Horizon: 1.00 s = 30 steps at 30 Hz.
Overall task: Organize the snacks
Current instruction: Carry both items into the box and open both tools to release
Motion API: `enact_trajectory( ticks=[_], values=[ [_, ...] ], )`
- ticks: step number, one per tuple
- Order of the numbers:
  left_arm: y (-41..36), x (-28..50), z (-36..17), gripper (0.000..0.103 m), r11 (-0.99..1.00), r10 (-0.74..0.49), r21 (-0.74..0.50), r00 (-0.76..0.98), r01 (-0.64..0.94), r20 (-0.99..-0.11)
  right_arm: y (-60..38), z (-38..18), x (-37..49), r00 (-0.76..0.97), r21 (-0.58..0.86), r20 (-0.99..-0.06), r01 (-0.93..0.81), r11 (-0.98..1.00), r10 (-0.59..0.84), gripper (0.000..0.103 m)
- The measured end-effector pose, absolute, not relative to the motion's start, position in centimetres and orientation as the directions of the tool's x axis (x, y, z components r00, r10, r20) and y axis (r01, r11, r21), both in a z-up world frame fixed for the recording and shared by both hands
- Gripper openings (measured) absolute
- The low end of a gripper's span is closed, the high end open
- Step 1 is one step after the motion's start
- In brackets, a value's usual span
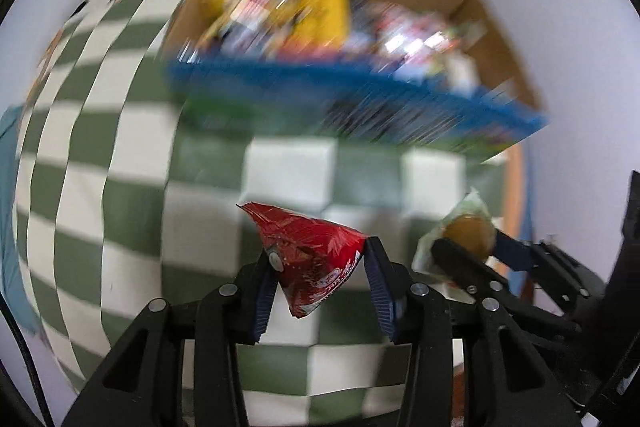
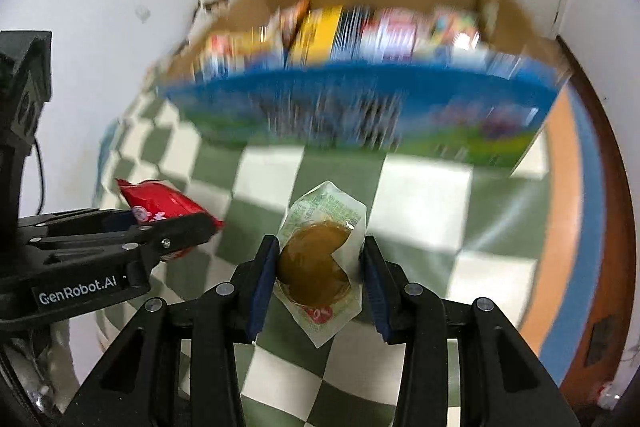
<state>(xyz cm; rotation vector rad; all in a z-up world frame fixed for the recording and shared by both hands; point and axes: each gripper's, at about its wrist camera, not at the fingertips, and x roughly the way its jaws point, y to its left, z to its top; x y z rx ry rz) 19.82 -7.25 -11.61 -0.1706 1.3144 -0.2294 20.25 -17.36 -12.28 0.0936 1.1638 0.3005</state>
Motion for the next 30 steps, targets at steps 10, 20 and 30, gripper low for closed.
enact_trajectory(
  ticks=[10, 20, 30],
  values=[
    [-8.6, 34.7, -5.5, 0.04, 0.957, -0.252, -0.191, 0.301, 0.217, -0.92, -21.7, -5.8, 32.8, 0.472, 0.191, -0.852, -0.123, 0.974, 0.227, 0.044],
    [-8.8, 45.8, -13.4, 0.041, 0.974, -0.169, -0.147, 0.121, 0.175, -0.978, -23.2, -11.1, 43.9, 0.329, 0.17, -0.928, -0.035, 0.985, 0.172, 0.046],
    [-7.4, 47.8, -15.1, 0.089, 0.988, -0.103, -0.084, 0.14, 0.131, -0.985, -23.0, -13.0, 45.8, 0.259, 0.095, -0.962, 0.001, 0.996, 0.091, 0.096]
  ],
)
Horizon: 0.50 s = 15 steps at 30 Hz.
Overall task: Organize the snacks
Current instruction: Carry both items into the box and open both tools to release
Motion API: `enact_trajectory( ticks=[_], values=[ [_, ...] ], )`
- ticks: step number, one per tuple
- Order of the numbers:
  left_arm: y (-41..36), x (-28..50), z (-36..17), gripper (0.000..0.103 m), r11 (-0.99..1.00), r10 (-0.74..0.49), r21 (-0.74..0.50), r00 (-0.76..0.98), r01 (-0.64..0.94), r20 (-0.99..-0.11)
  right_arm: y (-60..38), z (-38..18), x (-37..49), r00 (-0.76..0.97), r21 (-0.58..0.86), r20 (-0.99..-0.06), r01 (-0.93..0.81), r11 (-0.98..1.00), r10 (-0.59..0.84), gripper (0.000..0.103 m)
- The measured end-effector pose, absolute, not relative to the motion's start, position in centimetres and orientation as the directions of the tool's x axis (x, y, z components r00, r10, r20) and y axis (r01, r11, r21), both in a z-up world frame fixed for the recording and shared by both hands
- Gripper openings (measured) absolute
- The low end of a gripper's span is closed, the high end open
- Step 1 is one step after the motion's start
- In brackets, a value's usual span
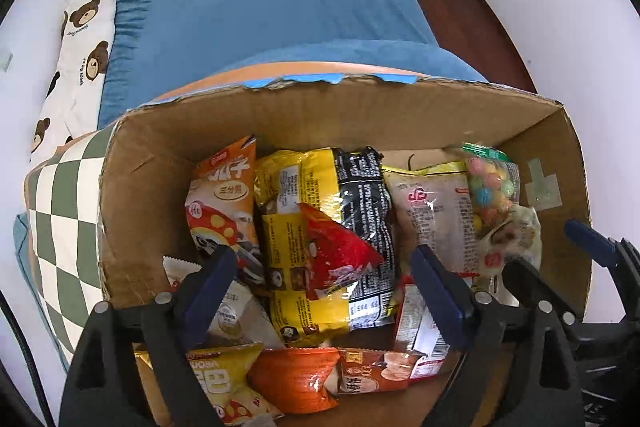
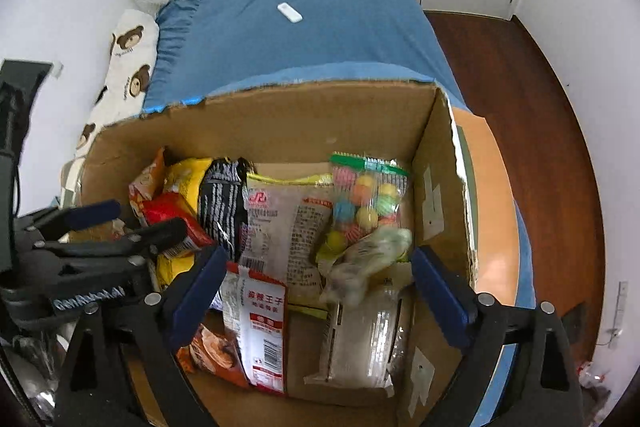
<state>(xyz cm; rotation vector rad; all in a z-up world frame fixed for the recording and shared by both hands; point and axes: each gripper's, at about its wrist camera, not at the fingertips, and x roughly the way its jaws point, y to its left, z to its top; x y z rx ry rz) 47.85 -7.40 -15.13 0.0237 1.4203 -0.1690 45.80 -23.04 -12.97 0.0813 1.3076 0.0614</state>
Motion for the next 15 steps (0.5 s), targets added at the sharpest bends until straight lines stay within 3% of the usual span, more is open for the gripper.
enact_trajectory(
  ticks=[15],
  values=[
    [-5.1, 45.0, -15.3, 0.092, 0.995, -0.069, -0.056, 0.162, 0.079, -0.984, -22.9, -13.8, 43.4, 0.215, 0.04, -0.976, 0.006, 0.999, 0.038, 0.096]
  ],
)
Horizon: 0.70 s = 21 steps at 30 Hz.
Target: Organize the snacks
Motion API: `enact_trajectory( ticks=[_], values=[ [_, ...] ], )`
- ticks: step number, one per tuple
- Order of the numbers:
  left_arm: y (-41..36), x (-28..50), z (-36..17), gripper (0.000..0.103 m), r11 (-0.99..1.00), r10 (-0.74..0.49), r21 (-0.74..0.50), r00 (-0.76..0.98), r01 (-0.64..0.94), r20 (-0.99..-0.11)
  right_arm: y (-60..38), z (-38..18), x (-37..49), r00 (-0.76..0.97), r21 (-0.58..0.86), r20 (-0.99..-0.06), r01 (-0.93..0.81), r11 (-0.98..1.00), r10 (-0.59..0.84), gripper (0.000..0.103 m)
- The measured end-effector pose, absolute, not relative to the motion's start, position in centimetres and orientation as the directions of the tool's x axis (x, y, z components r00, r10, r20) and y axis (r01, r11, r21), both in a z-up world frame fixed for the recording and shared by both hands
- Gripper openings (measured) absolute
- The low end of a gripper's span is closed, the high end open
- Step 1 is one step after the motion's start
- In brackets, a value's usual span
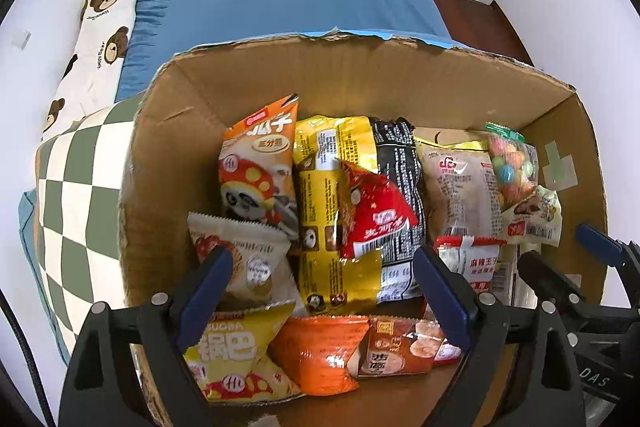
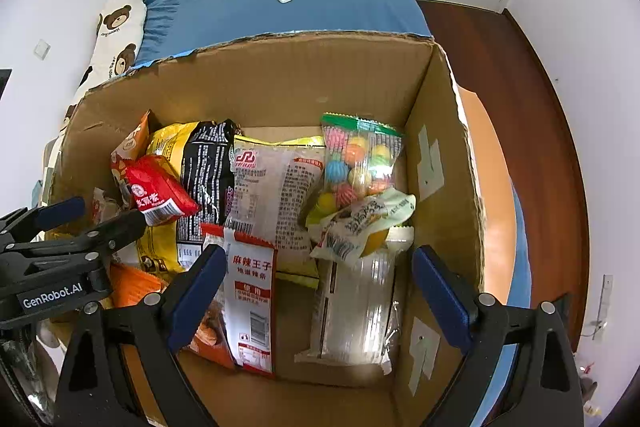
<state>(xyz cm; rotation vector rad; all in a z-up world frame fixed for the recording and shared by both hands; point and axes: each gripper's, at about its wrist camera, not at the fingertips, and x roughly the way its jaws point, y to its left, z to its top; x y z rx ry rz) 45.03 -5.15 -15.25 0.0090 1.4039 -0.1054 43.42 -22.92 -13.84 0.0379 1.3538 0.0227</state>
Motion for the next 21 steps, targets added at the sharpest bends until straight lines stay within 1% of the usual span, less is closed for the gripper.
enact_trajectory(
  ticks=[9, 14, 21],
  values=[
    [-4.4, 41.3, -11.4, 0.092, 0.997, -0.061, -0.045, 0.265, 0.063, -0.962, -22.7, -10.9, 41.1, 0.277, 0.042, -0.96, -0.007, 0.999, 0.043, 0.099],
    [-4.0, 38.2, -8.3, 0.092, 0.999, -0.031, -0.013, 0.372, 0.051, -0.928, -22.3, -8.0, 38.1, 0.348, 0.034, -0.937, -0.028, 0.999, 0.041, 0.099],
    [-3.0, 33.6, -4.5, 0.092, 0.998, -0.052, -0.03, 0.457, 0.057, -0.888, -21.9, -3.5, 33.5, 0.457, 0.007, -0.889, -0.043, 0.999, 0.026, 0.1]
  ],
)
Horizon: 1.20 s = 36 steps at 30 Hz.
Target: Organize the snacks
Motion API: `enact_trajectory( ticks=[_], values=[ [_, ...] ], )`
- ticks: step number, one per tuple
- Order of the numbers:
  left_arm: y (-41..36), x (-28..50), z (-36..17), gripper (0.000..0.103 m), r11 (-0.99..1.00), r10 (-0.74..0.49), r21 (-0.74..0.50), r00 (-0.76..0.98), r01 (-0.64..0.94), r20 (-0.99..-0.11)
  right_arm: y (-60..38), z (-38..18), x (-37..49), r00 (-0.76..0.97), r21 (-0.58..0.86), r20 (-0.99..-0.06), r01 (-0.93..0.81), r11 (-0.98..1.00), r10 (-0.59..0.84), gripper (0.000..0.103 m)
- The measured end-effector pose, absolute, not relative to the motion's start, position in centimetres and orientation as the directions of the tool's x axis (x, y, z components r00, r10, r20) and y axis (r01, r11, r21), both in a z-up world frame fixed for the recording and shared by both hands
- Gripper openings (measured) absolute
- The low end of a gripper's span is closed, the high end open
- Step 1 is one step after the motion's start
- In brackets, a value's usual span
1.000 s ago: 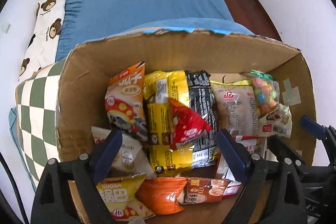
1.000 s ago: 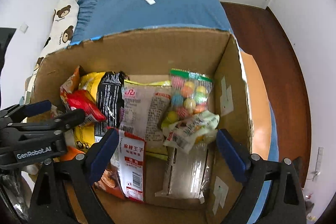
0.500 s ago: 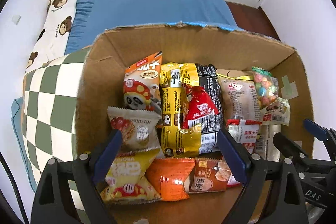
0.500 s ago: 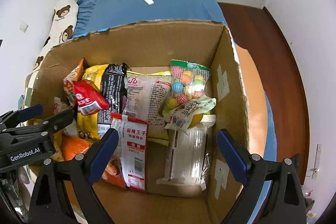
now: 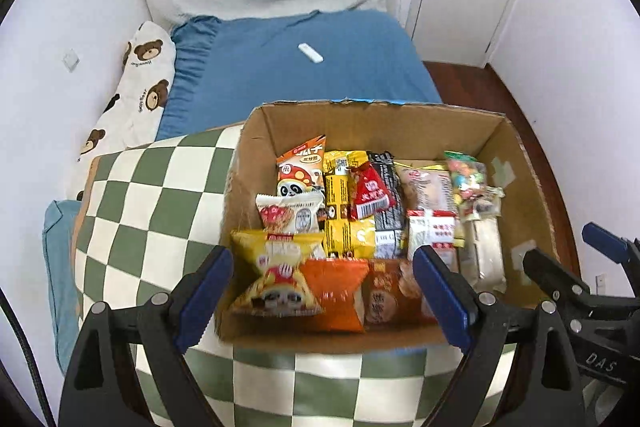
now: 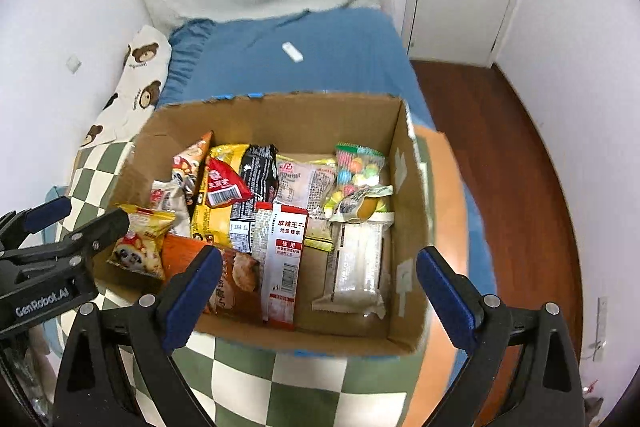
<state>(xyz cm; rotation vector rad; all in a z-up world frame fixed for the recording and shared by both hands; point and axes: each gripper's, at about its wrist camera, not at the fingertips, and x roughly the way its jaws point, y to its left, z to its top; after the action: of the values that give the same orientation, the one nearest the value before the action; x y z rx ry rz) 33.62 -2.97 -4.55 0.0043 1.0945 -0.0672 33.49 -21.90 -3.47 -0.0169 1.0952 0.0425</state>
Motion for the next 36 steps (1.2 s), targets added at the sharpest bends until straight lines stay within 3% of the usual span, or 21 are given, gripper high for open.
enact_trajectory(
  ticks=[17, 36],
  values=[
    [-1.6, 21.6, 3.7, 0.092, 0.998, -0.06, -0.041, 0.649, 0.044, -0.758, -21.7, 5.4, 21.7, 0.625, 0.017, -0.779, -0.058, 0.998, 0.05, 0.101],
    [-1.1, 12.3, 7.7, 0.092, 0.998, -0.051, -0.012, 0.708, 0.06, -0.704, -21.3, 11.9, 10.3, 0.738, 0.004, -0.674, -0.046, 0.999, 0.037, 0.102]
  ],
)
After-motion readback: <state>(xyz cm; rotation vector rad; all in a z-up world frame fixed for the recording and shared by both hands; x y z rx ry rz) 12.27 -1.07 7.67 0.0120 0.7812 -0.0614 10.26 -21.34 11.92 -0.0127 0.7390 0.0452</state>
